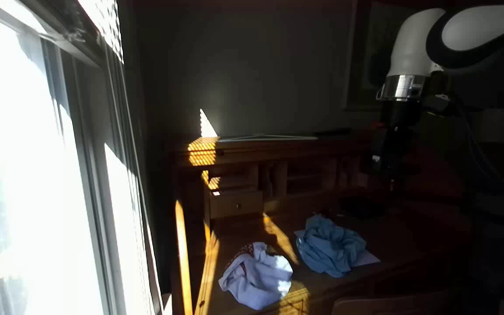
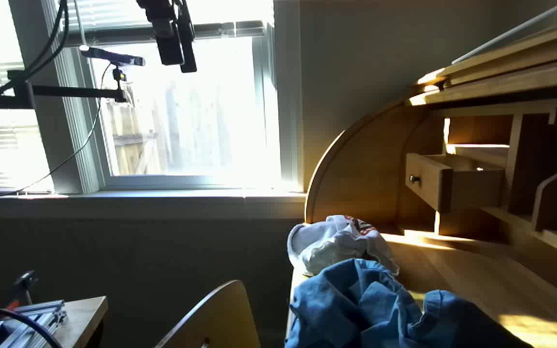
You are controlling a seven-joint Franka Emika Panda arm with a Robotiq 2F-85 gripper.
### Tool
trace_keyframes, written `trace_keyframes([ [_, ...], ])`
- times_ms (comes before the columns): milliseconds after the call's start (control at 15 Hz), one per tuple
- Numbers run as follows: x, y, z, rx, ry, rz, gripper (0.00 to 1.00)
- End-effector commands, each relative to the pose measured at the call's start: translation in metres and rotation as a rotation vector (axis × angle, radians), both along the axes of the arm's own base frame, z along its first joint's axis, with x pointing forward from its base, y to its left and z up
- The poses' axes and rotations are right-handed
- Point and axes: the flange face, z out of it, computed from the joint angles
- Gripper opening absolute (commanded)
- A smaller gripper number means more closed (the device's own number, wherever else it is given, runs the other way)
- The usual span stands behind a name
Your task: Hang the blue fabric on the backrest of the chair.
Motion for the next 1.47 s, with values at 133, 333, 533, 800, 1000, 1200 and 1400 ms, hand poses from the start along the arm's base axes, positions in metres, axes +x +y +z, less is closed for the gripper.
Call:
trace_keyframes([
  [133, 0.000, 0.000, 0.000, 0.000, 0.001, 0.000, 1.00],
  [333, 0.003, -0.005, -0.004, -0.011, -0.002, -0.048, 1.00],
  [533, 0.014, -0.027, -0.008, -0.025, -0.054, -0.183, 1.00],
  [800, 0.037, -0.063, -0.026, -0.074, -0.089, -0.380, 1.00],
  [1000, 0.053, -0.079, -0.051, -0.054, -0.043, -0.544, 1.00],
  [1200, 0.067, -0.083, -0.076, -0.032, -0.035, -0.640, 1.00],
  [1400, 0.080, -0.085, -0.103, -0.062, -0.040, -0.690, 1.00],
])
